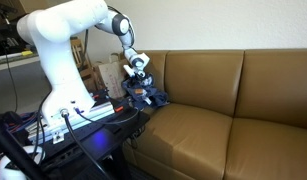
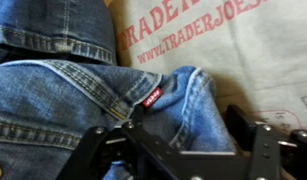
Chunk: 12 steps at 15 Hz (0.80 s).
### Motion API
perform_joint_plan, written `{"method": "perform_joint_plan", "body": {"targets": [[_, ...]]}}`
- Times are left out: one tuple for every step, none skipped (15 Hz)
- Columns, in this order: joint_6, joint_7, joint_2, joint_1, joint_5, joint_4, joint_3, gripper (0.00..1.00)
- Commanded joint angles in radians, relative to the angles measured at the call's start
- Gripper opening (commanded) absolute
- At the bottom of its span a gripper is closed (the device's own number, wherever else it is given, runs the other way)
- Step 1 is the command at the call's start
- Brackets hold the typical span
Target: Move the cloth on the couch to the left
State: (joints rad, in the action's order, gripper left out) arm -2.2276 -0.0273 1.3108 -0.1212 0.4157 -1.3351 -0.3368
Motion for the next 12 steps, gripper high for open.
{"method": "perform_joint_plan", "body": {"targets": [[-0.029, -0.063, 0.006, -0.094, -0.098, 0.026, 0.104, 1.0], [-0.031, -0.082, 0.009, -0.116, -0.129, 0.034, 0.131, 1.0], [-0.031, -0.103, 0.006, -0.136, -0.161, 0.039, 0.158, 1.0], [-0.032, -0.122, 0.005, -0.155, -0.194, 0.045, 0.185, 1.0], [-0.03, -0.142, -0.001, -0.171, -0.227, 0.049, 0.212, 1.0], [-0.029, -0.163, -0.005, -0.189, -0.261, 0.054, 0.237, 1.0], [-0.03, -0.181, -0.015, -0.204, -0.292, 0.054, 0.26, 1.0], [-0.03, -0.201, -0.019, -0.221, -0.326, 0.058, 0.283, 1.0], [-0.032, -0.219, -0.026, -0.238, -0.359, 0.058, 0.305, 1.0], [-0.034, -0.237, -0.028, -0.254, -0.392, 0.062, 0.326, 1.0], [-0.037, -0.255, -0.032, -0.272, -0.427, 0.063, 0.348, 1.0], [-0.047, -0.267, -0.046, -0.297, -0.447, 0.048, 0.379, 1.0]]}}
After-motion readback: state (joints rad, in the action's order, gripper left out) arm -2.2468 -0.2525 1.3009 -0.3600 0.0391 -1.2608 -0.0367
